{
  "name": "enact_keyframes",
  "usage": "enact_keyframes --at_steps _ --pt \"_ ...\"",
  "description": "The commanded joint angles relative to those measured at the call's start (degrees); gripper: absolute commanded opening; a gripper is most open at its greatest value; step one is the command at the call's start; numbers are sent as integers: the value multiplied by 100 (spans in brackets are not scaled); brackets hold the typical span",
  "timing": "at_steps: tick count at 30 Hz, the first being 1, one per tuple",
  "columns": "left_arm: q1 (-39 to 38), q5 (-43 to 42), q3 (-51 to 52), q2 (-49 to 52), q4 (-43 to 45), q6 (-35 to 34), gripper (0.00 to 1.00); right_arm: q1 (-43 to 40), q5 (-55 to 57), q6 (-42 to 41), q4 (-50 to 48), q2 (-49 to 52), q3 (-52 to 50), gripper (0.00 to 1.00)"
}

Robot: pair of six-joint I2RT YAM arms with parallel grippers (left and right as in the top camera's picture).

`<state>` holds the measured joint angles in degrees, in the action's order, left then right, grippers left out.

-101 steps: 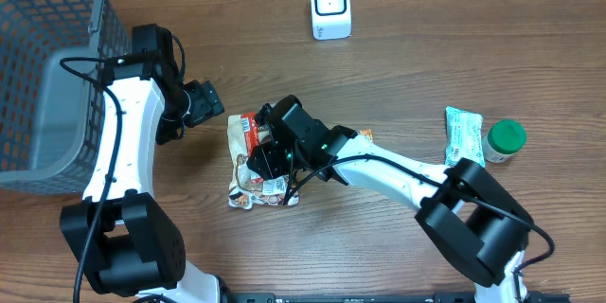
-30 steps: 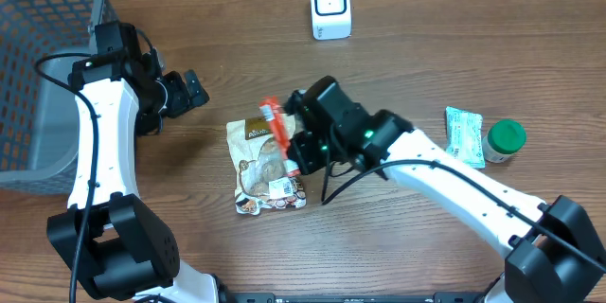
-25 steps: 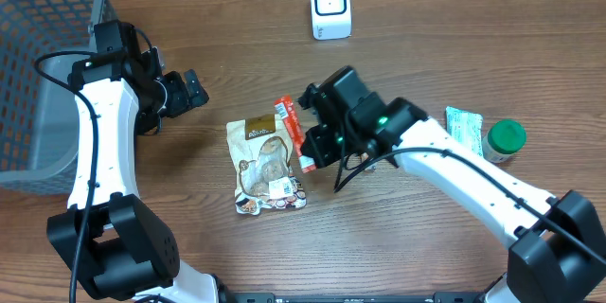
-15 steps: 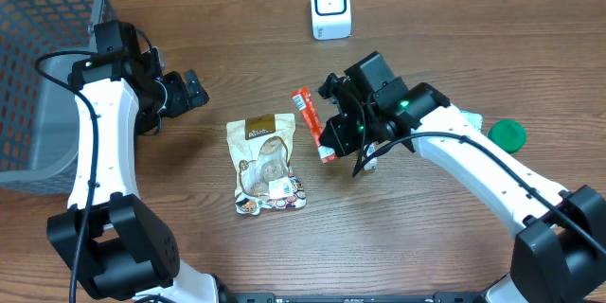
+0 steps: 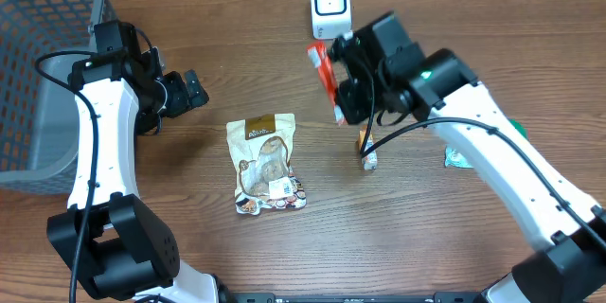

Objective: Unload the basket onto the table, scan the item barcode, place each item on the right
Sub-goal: 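Lift the red stick and carry it to the white scanner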

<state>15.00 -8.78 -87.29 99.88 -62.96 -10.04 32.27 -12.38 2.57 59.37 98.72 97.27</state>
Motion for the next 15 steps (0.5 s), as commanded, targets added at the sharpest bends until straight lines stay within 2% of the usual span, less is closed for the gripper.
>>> enact_keyframes --at_steps 1,6,9,15 --pt "-2 37 -131 11 4 151 100 -20 297 817 151 -229 625 4" --pt "-2 37 -131 11 4 149 100 -15 352 2164 42 -223 780 4" --pt "-2 37 -131 11 4 149 100 -15 824 2332 -127 -151 780 4" --pt "-17 37 -131 11 4 149 100 -4 2465 2793 -699 -9 750 4"
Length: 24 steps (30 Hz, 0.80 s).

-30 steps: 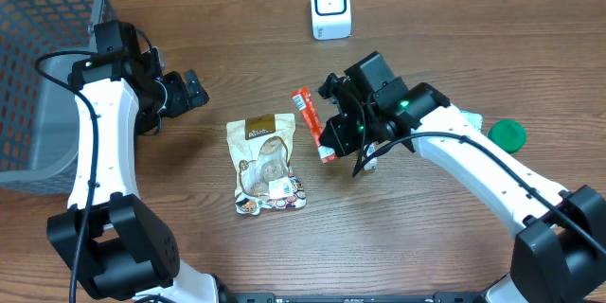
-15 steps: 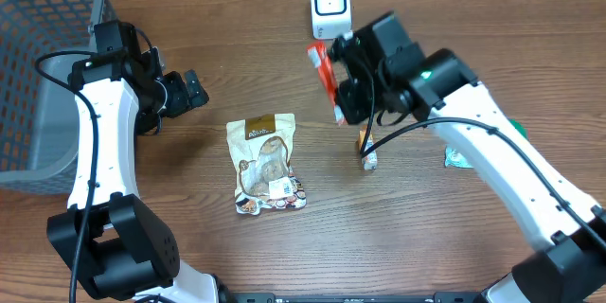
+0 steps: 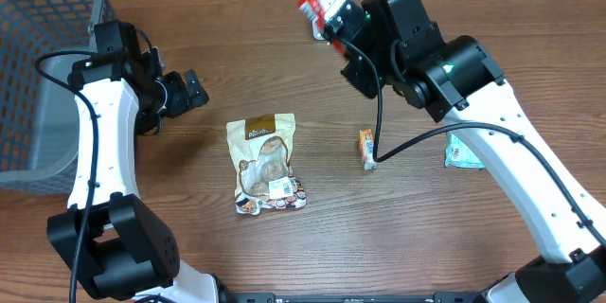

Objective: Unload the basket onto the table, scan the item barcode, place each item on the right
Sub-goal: 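Lift the red stick and carry it to the white scanner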

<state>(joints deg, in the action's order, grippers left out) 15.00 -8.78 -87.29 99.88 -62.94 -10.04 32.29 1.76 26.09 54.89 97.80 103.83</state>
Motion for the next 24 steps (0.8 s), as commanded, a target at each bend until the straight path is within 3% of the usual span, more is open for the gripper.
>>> enact_keyframes --at_steps 1,11,24 --pt "-17 37 -131 11 2 151 100 -7 1193 444 -402 83 79 4" --pt "-20 37 -131 11 2 151 99 26 2203 1226 -1473 363 -48 4" --pt "-20 37 -131 11 2 151 100 26 2953 2072 -2629 1451 -87 4"
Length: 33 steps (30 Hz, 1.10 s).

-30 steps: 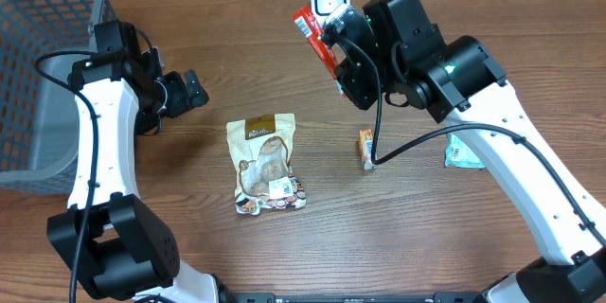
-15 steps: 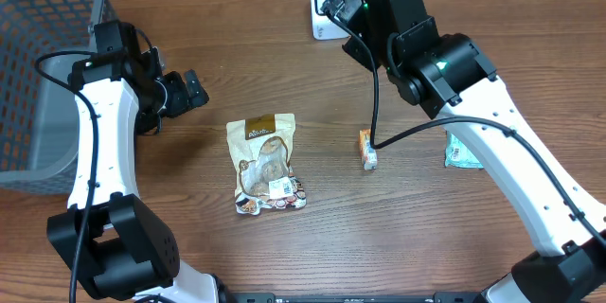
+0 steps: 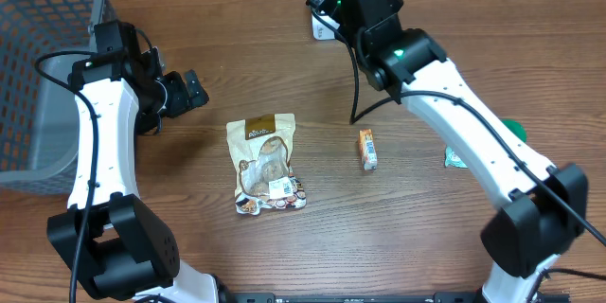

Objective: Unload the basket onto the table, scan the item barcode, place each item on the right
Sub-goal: 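Lift the red stick and carry it to the white scanner, then hold the red stick in front of the scanner window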

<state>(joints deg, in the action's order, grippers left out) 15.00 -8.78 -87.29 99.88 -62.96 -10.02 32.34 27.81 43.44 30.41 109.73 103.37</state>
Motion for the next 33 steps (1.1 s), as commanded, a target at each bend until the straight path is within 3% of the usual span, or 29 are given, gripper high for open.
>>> enact_keyframes --at_steps 1,19,33 --pt "-20 37 -131 11 4 146 100 22 409 361 -256 343 -42 4" --pt "-20 37 -131 11 2 146 100 -26 726 1676 -1947 1696 -42 4" --pt "-20 37 -131 11 4 149 99 -520 981 1436 -2769 2398 -42 4"
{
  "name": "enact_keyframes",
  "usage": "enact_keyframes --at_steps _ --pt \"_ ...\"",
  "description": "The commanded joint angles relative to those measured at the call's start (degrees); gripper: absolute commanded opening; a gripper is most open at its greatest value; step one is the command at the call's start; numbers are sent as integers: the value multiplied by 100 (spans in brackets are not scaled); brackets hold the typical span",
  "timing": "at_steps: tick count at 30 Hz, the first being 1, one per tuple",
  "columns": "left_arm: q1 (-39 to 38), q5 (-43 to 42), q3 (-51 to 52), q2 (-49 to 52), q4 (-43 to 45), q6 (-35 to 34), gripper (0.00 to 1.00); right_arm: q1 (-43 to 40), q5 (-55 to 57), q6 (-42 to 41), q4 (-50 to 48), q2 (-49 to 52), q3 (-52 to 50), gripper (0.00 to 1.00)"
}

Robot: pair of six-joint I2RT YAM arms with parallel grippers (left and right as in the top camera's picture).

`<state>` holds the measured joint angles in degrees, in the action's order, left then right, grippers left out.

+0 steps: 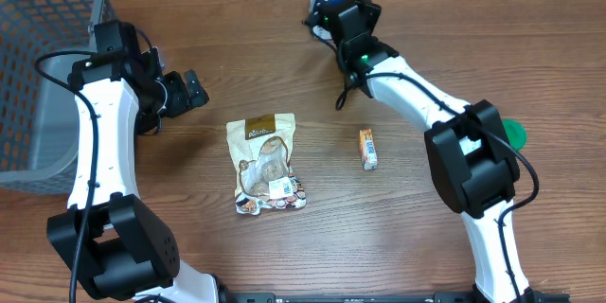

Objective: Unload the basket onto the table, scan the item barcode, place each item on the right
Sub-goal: 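Hold the red stick in front of the scanner window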

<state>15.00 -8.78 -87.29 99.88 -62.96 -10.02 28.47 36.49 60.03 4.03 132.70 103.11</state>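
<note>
At the table's far edge, my right gripper is shut on a red packet. It holds the packet right at the white barcode scanner, which the gripper and wrist mostly hide. The packet's barcode side cannot be seen. The right arm is stretched far back across the table. At the left, my left gripper [192,91] hovers over bare wood, open and empty, well away from the scanner.
A brown-and-white snack pouch [265,163] lies in the middle of the table. A small orange box [367,149] lies to its right. A grey mesh basket [38,66] fills the far left. A green round thing [514,133] shows by the right elbow.
My right gripper has moved a little further back and left with the red packet, and now sits over the scanner. The right arm is stretched out more. The left arm has not moved.
My right gripper first held the red packet below the scanner, above the orange box. Then it had lifted it beside the scanner's face, then to the far edge at the scanner. Now it covers the scanner. The left arm stayed still throughout.
</note>
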Motion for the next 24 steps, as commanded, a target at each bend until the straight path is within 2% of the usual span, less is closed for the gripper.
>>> enact_keyframes --at_steps 1,24 --pt "-20 37 -131 11 4 149 100 -157 105 -330 -166 107 -15 4" --pt "-20 37 -131 11 4 146 99 -72 -120 -562 105 118 -15 4"
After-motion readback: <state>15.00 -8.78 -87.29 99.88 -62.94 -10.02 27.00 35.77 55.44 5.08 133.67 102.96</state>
